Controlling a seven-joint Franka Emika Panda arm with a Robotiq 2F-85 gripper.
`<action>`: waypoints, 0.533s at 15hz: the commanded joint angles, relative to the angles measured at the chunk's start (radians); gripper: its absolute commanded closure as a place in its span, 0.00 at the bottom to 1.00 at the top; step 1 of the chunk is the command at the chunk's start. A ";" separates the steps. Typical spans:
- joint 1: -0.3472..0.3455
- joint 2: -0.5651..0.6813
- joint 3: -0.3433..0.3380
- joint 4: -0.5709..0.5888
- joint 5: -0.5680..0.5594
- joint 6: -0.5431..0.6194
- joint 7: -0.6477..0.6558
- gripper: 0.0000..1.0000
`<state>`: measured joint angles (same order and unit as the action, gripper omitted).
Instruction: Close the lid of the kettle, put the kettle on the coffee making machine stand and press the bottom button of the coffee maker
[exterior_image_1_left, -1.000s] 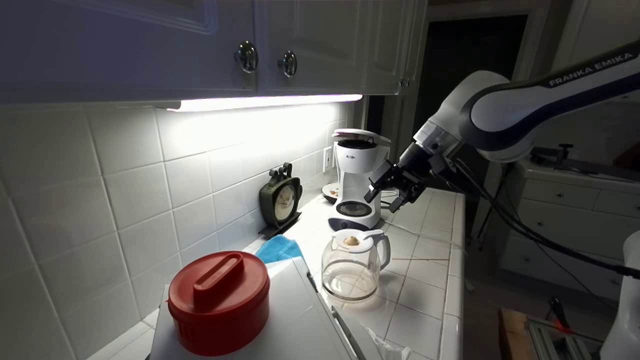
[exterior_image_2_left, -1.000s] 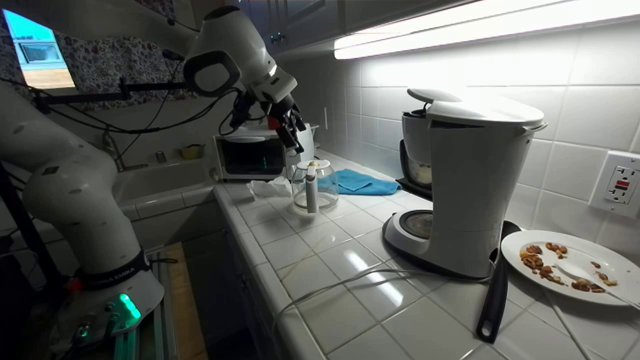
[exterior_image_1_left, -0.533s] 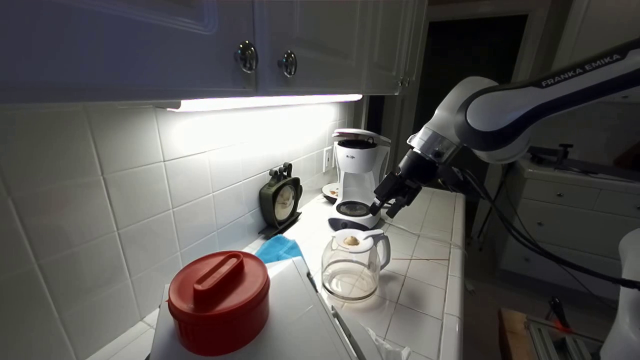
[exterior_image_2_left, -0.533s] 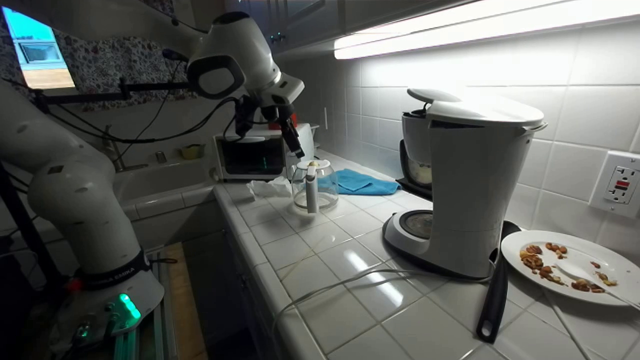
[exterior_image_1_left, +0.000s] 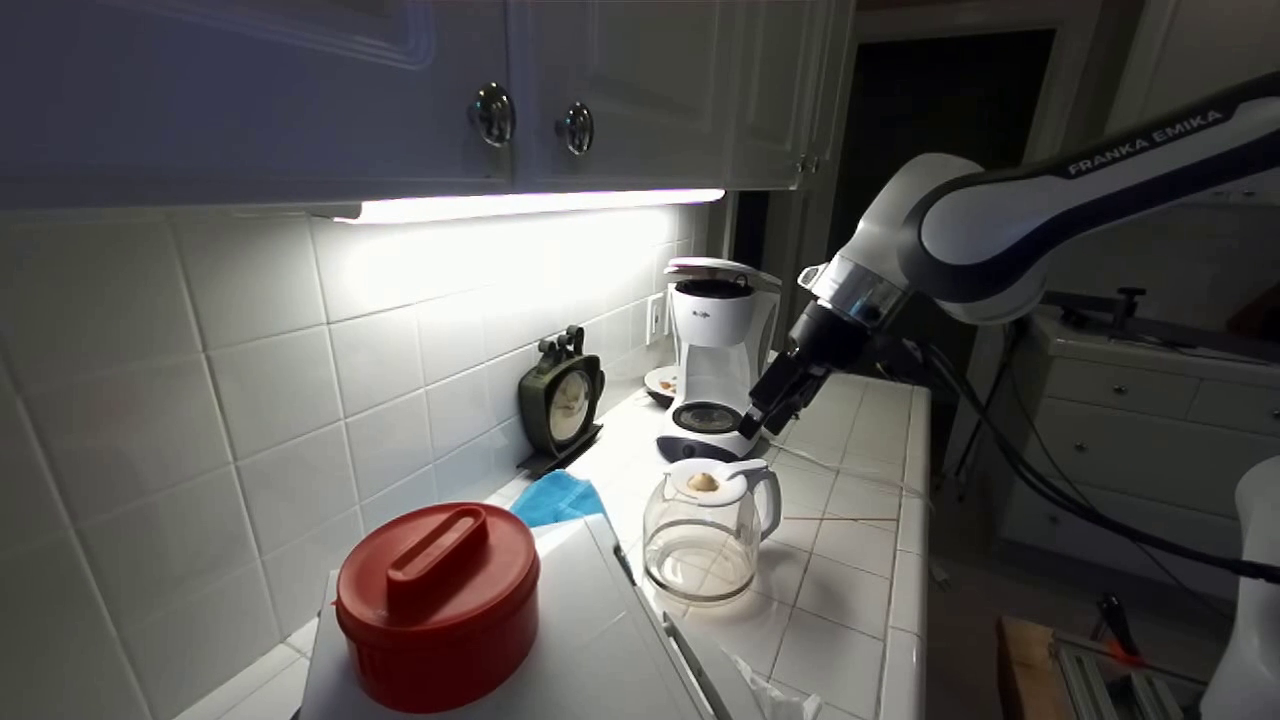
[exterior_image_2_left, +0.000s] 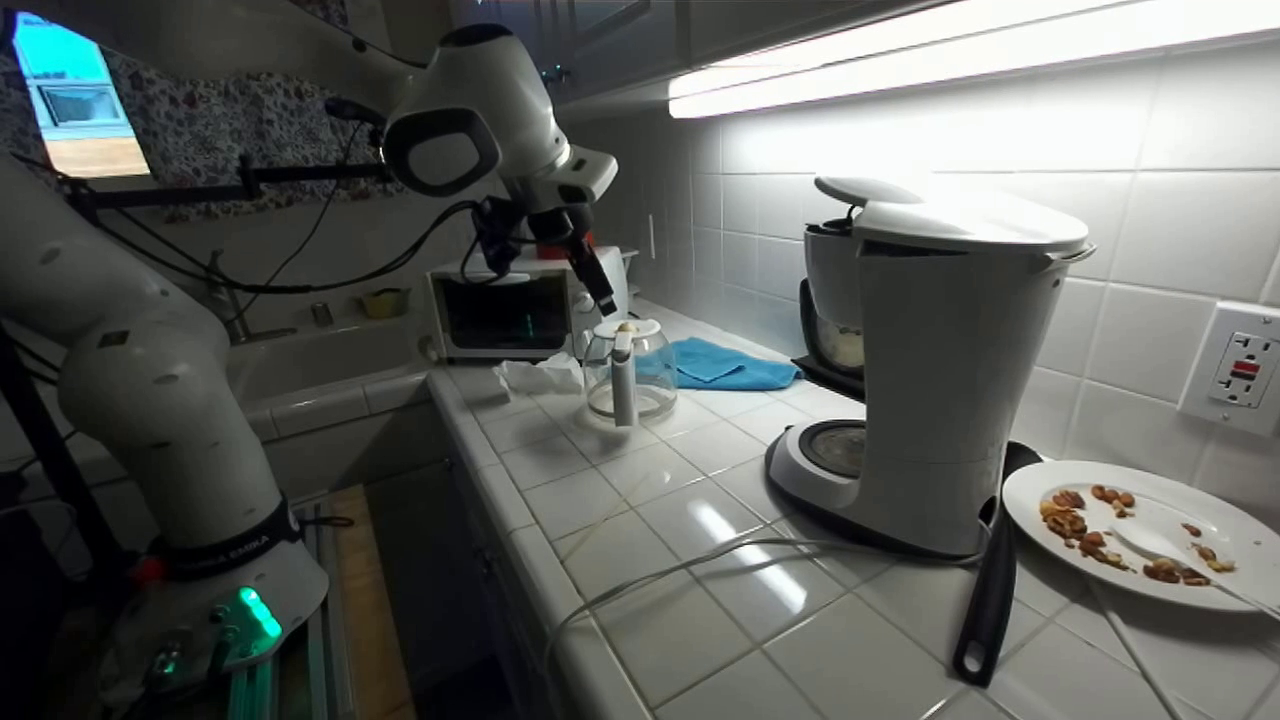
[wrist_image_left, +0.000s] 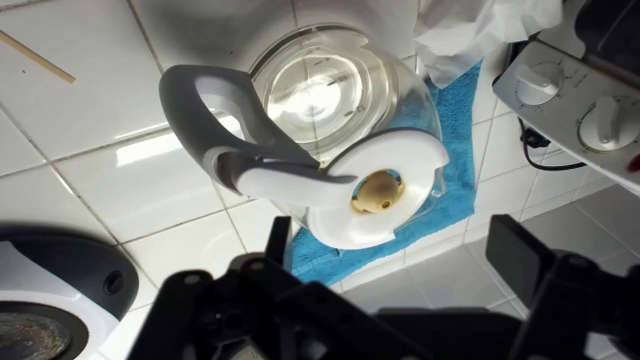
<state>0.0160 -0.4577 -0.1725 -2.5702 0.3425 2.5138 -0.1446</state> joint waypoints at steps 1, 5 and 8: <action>0.025 0.016 -0.041 0.014 0.005 -0.004 -0.119 0.00; 0.061 0.040 -0.105 0.034 0.009 -0.024 -0.319 0.00; 0.081 0.065 -0.136 0.044 0.005 -0.021 -0.435 0.00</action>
<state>0.0684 -0.4328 -0.2743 -2.5598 0.3425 2.5099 -0.4767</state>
